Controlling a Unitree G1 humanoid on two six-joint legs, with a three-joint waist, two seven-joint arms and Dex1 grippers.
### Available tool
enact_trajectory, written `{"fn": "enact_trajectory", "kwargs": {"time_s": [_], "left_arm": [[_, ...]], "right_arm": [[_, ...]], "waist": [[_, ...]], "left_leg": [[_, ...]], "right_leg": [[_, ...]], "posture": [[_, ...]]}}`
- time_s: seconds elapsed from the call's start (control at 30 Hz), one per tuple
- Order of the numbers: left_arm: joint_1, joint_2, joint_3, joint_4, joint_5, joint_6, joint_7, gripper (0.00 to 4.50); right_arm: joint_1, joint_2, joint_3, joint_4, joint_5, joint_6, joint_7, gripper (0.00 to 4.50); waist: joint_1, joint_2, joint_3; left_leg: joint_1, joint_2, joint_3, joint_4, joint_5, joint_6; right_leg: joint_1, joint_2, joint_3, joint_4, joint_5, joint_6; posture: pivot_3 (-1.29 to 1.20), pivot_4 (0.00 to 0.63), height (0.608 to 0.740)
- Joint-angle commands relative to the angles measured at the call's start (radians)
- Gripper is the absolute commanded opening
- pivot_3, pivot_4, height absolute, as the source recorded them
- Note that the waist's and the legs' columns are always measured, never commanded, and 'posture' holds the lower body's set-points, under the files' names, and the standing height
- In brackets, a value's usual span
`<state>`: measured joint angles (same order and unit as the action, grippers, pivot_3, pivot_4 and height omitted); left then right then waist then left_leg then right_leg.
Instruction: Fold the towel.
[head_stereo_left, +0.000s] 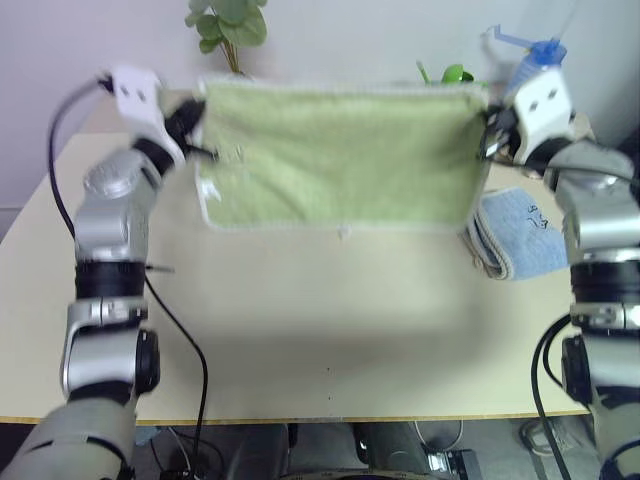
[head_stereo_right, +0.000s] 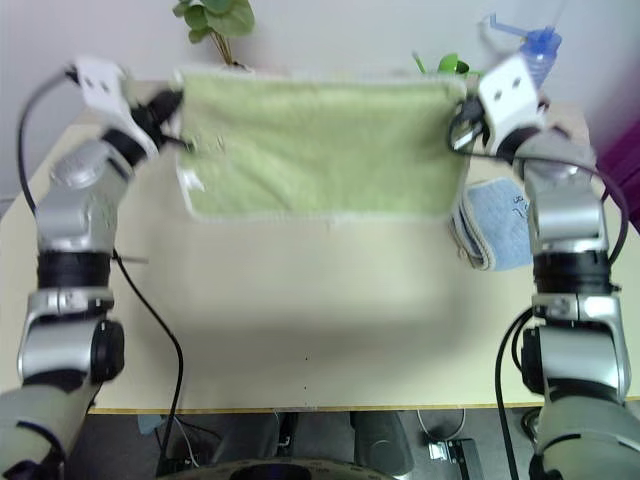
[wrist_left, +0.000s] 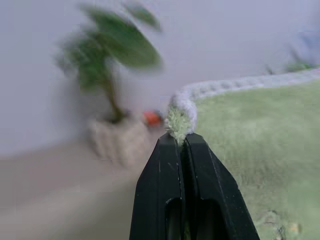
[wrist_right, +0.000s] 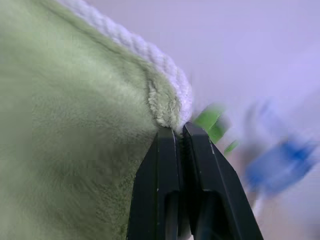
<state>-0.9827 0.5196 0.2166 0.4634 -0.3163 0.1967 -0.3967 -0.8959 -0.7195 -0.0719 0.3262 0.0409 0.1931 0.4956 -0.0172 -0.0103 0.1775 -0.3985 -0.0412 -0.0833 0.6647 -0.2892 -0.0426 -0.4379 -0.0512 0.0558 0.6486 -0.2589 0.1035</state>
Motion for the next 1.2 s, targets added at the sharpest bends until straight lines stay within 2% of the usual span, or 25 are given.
{"fn": "enact_trajectory", "kwargs": {"time_s": [0.03, 0.17, 0.3, 0.47, 0.57, 0.67, 0.83, 1.0, 1.2], "left_arm": [[-0.047, 0.055, 0.075, 0.035, -0.022, -0.061, -0.023, 0.00], [0.118, 0.136, 0.103, -0.141, -0.124, 0.069, -0.190, 0.00], [0.455, 0.210, 0.146, -0.401, -0.223, 0.245, -0.284, 0.00], [0.787, 0.275, 0.207, -0.645, -0.308, 0.399, -0.363, 0.00], [0.925, 0.322, 0.249, -0.717, -0.340, 0.467, -0.397, 0.00], [1.029, 0.361, 0.279, -0.773, -0.351, 0.501, -0.435, 0.00], [1.059, 0.369, 0.277, -0.765, -0.306, 0.480, -0.424, 0.00], [0.895, 0.284, 0.192, -0.626, -0.209, 0.409, -0.290, 0.00], [0.773, 0.207, 0.063, -0.480, -0.108, 0.336, -0.257, 0.00]], "right_arm": [[-0.005, -0.020, -0.055, -0.066, 0.043, -0.044, 0.039, 0.07], [0.150, -0.053, -0.074, -0.295, 0.157, 0.029, 0.191, 0.07], [0.421, -0.087, -0.087, -0.529, 0.283, 0.152, 0.314, 0.07], [0.684, -0.166, -0.116, -0.665, 0.360, 0.261, 0.433, 0.07], [0.789, -0.234, -0.151, -0.709, 0.416, 0.307, 0.521, 0.07], [0.821, -0.268, -0.179, -0.712, 0.457, 0.333, 0.564, 0.07], [0.774, -0.255, -0.163, -0.659, 0.428, 0.298, 0.542, 0.07], [0.623, -0.160, -0.030, -0.479, 0.266, 0.200, 0.418, 0.07], [0.546, -0.071, 0.041, -0.337, 0.176, 0.135, 0.354, 0.07]], "waist": [[-0.003, 0.000, 0.000], [-0.010, 0.001, -0.001], [-0.017, 0.001, -0.001], [0.001, 0.001, 0.000], [0.007, 0.002, 0.001], [0.004, 0.002, 0.001], [0.004, 0.002, 0.001], [0.006, 0.001, 0.000], [0.005, 0.001, 0.000]], "left_leg": [[-0.001, 0.000, 0.001, -0.002, 0.000, 0.000], [-0.002, 0.000, 0.004, -0.005, -0.001, 0.002], [-0.008, 0.000, 0.003, -0.002, -0.003, 0.005], [-0.008, -0.002, 0.002, 0.004, -0.005, 0.010], [0.010, -0.002, 0.002, 0.002, -0.005, 0.011], [0.014, -0.001, 0.003, 0.002, -0.005, 0.011], [0.014, 0.000, 0.003, 0.002, -0.005, 0.011], [0.015, 0.000, 0.003, 0.002, -0.005, 0.011], [0.010, -0.001, 0.004, 0.001, -0.005, 0.011]], "right_leg": [[-0.002, -0.001, -0.001, 0.000, 0.000, 0.000], [-0.006, -0.005, -0.003, 0.001, 0.000, 0.000], [-0.007, -0.009, -0.005, 0.001, 0.000, 0.000], [-0.006, -0.011, -0.006, -0.001, 0.005, 0.001], [0.012, -0.011, -0.007, -0.003, 0.004, 0.000], [0.017, -0.010, -0.007, -0.004, 0.002, -0.003], [0.016, -0.009, -0.008, -0.003, 0.004, 0.000], [0.017, -0.009, -0.008, -0.003, 0.004, 0.000], [0.011, -0.010, -0.008, -0.003, 0.004, 0.000]], "posture": [[0.00, 0.150, 0.727], [0.00, 0.150, 0.727], [0.00, 0.150, 0.727], [0.00, 0.150, 0.727], [0.00, 0.150, 0.727], [0.00, 0.150, 0.727], [0.00, 0.150, 0.727], [0.00, 0.150, 0.727], [0.00, 0.150, 0.727]]}}
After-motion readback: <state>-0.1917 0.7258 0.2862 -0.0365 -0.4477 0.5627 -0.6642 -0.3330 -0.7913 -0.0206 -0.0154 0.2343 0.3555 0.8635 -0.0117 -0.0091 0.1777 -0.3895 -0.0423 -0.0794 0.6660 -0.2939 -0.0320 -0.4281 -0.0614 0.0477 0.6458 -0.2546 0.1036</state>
